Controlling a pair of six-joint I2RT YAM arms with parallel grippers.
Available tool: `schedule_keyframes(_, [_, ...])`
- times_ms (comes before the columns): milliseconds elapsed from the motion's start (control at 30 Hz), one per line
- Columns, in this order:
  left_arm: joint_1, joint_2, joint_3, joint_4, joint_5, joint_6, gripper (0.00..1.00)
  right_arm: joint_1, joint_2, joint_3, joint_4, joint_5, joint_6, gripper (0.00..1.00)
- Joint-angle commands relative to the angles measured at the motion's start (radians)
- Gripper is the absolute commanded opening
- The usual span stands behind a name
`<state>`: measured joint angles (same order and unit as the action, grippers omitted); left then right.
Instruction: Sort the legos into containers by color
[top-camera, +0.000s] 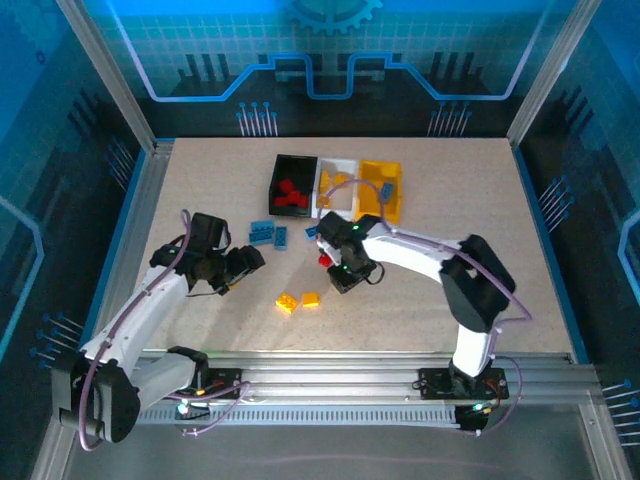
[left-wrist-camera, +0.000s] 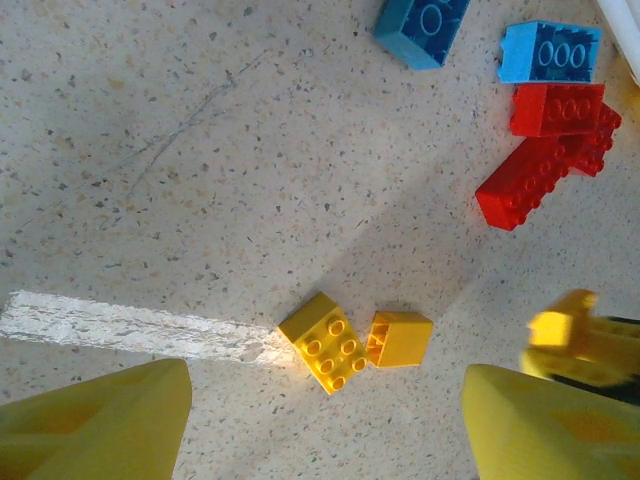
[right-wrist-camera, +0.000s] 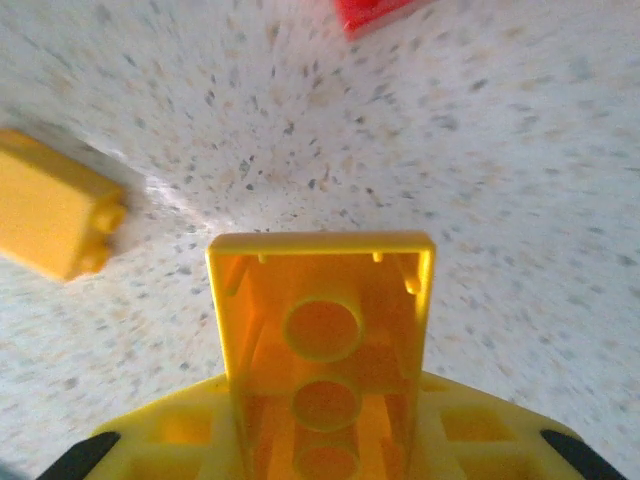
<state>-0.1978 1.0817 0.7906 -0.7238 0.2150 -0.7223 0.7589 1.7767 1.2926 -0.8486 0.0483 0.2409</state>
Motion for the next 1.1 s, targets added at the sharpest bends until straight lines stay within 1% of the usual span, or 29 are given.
schedule_keyframes(0, [0.009, 0.005, -0.017, 0.006, 0.038, 0.03, 0.73, -0.11, -0.112, 0.016, 0.014, -0.126, 0.067, 0.27])
schedule_keyframes(67, [0.009, 0.004, -0.021, 0.001, 0.045, 0.037, 0.72, -0.179, -0.12, 0.066, 0.042, -0.212, 0.102, 0.27])
schedule_keyframes(133, [0.004, 0.0, -0.028, -0.011, 0.044, 0.046, 0.72, -0.218, -0.089, 0.137, 0.06, -0.269, 0.127, 0.27])
schedule_keyframes(200, [-0.003, -0.008, -0.033, -0.023, 0.047, 0.052, 0.73, -0.246, -0.013, 0.247, 0.064, -0.319, 0.152, 0.27])
schedule_keyframes(267, [-0.019, -0.01, -0.037, -0.033, 0.048, 0.055, 0.73, -0.266, 0.086, 0.377, 0.053, -0.336, 0.183, 0.27])
schedule_keyframes(367, [-0.068, 0.0, -0.034, -0.056, 0.036, 0.061, 0.73, -0.286, 0.25, 0.574, 0.023, -0.315, 0.213, 0.27])
schedule_keyframes(467, [-0.113, 0.029, -0.036, -0.072, 0.036, 0.054, 0.76, -0.305, 0.422, 0.801, -0.047, -0.282, 0.23, 0.27])
schedule_keyframes(533, [-0.133, 0.056, -0.037, -0.085, 0.041, 0.042, 0.78, -0.316, 0.527, 0.938, -0.09, -0.259, 0.232, 0.3])
schedule_keyframes(600, [-0.156, 0.083, -0.042, -0.08, 0.046, 0.022, 0.79, -0.327, 0.62, 1.06, -0.131, -0.242, 0.236, 0.35])
schedule_keyframes(633, [-0.165, 0.094, -0.044, -0.079, 0.046, 0.014, 0.8, -0.331, 0.643, 1.098, -0.14, -0.24, 0.232, 0.39])
schedule_keyframes(667, [-0.173, 0.108, -0.044, -0.073, 0.048, 0.004, 0.81, -0.332, 0.658, 1.125, -0.145, -0.234, 0.229, 0.46])
schedule_keyframes(700, [-0.179, 0.121, -0.044, -0.067, 0.05, -0.01, 0.82, -0.333, 0.66, 1.135, -0.147, -0.228, 0.222, 0.52])
schedule_keyframes(733, [-0.185, 0.134, -0.045, -0.056, 0.058, -0.027, 0.83, -0.333, 0.653, 1.132, -0.146, -0.225, 0.217, 0.55])
schedule_keyframes(767, [-0.191, 0.148, -0.048, -0.041, 0.065, -0.05, 0.87, -0.331, 0.636, 1.115, -0.143, -0.223, 0.21, 0.57])
schedule_keyframes(800, [-0.2, 0.162, -0.053, -0.025, 0.066, -0.08, 0.97, -0.328, 0.614, 1.09, -0.14, -0.221, 0.199, 0.59])
schedule_keyframes(833, [-0.207, 0.174, -0.057, -0.011, 0.069, -0.11, 0.99, -0.321, 0.583, 1.05, -0.135, -0.211, 0.186, 0.6])
schedule_keyframes(867, [-0.216, 0.189, -0.059, 0.004, 0.07, -0.146, 0.99, -0.314, 0.555, 1.009, -0.133, -0.197, 0.17, 0.6])
schedule_keyframes(900, [-0.227, 0.204, -0.059, 0.017, 0.071, -0.188, 0.99, -0.301, 0.492, 0.945, -0.124, -0.185, 0.148, 0.6])
schedule_keyframes(1067, [-0.252, 0.276, -0.063, 0.08, 0.084, -0.384, 0.99, -0.216, 0.227, 0.546, -0.057, -0.125, 0.06, 0.6])
